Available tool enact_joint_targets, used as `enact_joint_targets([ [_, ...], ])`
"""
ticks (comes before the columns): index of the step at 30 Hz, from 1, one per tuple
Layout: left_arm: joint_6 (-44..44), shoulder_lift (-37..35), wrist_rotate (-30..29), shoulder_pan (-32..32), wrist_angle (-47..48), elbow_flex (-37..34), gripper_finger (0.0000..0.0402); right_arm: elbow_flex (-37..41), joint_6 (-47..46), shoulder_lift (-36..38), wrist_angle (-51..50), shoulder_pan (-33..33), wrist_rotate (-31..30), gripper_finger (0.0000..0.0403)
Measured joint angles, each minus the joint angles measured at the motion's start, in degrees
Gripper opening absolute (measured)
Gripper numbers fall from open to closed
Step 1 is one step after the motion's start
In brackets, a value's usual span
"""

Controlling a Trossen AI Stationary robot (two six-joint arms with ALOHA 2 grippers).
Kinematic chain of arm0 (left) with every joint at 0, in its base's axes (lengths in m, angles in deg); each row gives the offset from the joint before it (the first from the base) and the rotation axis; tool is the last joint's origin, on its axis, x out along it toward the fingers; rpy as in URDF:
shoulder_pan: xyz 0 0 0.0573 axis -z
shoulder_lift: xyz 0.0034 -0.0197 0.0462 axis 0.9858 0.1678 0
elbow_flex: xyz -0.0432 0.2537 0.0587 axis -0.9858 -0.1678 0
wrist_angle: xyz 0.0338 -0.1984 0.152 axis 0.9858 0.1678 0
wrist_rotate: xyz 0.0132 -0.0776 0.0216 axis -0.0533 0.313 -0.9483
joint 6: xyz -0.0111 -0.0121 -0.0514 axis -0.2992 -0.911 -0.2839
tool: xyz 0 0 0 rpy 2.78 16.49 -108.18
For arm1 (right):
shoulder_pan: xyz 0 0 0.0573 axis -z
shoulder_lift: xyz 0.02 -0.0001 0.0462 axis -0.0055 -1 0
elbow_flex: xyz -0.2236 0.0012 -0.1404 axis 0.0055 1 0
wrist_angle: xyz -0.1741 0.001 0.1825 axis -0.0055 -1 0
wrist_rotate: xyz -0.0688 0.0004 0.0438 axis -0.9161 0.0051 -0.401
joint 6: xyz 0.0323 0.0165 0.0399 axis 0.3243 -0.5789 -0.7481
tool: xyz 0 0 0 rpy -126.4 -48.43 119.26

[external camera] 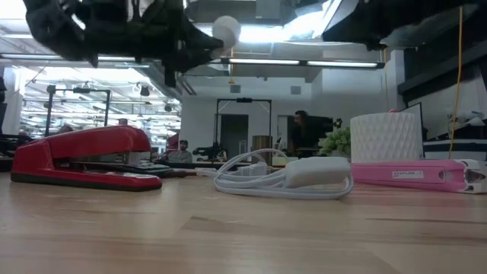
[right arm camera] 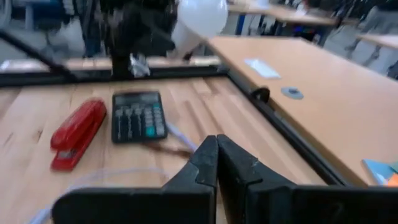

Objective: Screw lightbulb
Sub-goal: Insert the white lightbulb into the golden lamp

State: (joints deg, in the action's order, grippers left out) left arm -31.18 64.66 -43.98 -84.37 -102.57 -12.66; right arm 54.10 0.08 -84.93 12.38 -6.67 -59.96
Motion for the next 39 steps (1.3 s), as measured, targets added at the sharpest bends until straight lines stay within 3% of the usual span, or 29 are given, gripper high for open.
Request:
enact_joint_targets([
  [6, -0.82, 12.79, 0.48, 0.04, -8.86, 2.57, 0.0113, 3.58, 2.09, -8.65, 15.88, 3.35, 0.18, 0.0007],
  [15, 6.90, 24.68, 0.47, -0.14, -8.07, 12.34, 0.0113, 3.45, 2.48, -23.28, 27.64, 11.81, 0.92, 0.0007],
  [23, 4.48, 26.50, 0.49, -1.99, 0.89, 14.24, 0.0113, 3.36, 0.63, -28.99, 33.68, 16.25, 8.86, 0.0007],
  [39, 3.81, 26.52, 0.82, -3.46, 2.23, 14.22, 0.0113, -3.60, 0.41, -34.42, 34.29, 16.15, 15.16, 0.0007],
])
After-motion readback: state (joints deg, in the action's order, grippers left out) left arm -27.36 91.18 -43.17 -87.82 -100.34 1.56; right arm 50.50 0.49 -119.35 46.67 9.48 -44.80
